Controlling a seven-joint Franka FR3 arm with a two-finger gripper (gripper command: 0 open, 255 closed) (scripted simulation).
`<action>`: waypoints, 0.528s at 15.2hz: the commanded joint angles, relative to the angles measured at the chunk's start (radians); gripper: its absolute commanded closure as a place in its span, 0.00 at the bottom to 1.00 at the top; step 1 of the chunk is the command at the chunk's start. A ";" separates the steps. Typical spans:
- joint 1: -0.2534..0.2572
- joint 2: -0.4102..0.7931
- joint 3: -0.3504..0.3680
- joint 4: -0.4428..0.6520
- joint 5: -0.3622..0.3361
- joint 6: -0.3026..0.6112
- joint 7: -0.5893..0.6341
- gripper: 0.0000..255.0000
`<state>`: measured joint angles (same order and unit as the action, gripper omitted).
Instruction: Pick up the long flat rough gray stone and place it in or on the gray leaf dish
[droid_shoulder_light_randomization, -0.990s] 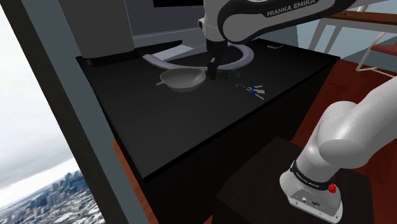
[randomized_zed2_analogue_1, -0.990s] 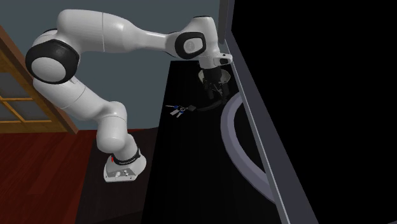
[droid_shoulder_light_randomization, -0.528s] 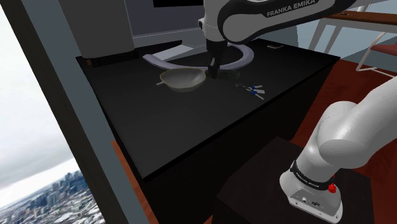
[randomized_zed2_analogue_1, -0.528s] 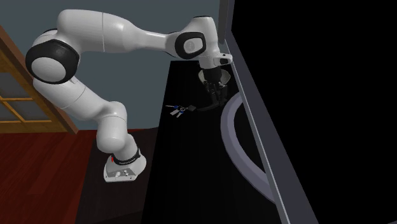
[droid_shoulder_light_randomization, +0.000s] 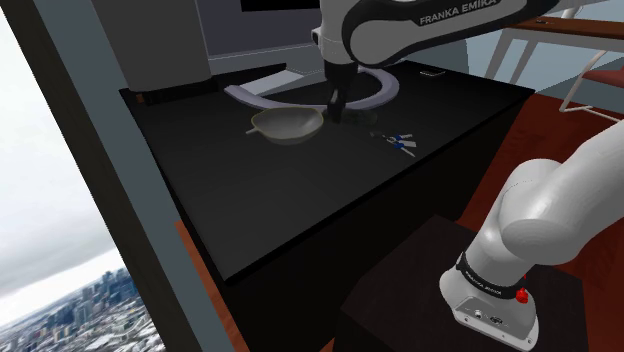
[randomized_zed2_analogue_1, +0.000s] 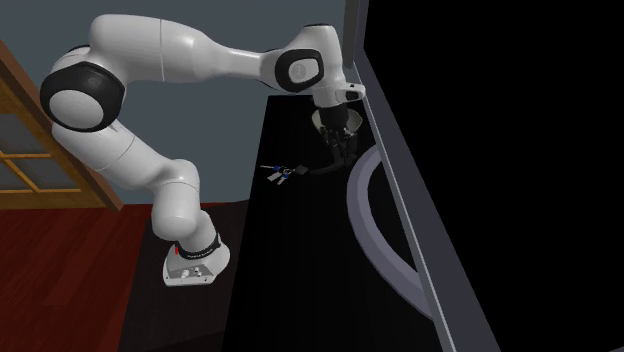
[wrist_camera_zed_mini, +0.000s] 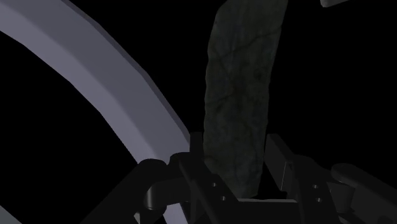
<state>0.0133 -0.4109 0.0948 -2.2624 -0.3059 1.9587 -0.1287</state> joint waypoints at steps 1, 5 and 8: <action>0.000 -0.001 0.000 0.019 0.002 -0.019 -0.007 1.00; 0.001 -0.003 0.000 0.070 0.008 -0.070 -0.022 1.00; 0.001 -0.002 0.000 0.110 0.012 -0.108 -0.034 1.00</action>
<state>0.0157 -0.4116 0.0973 -2.1682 -0.2947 1.8599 -0.1561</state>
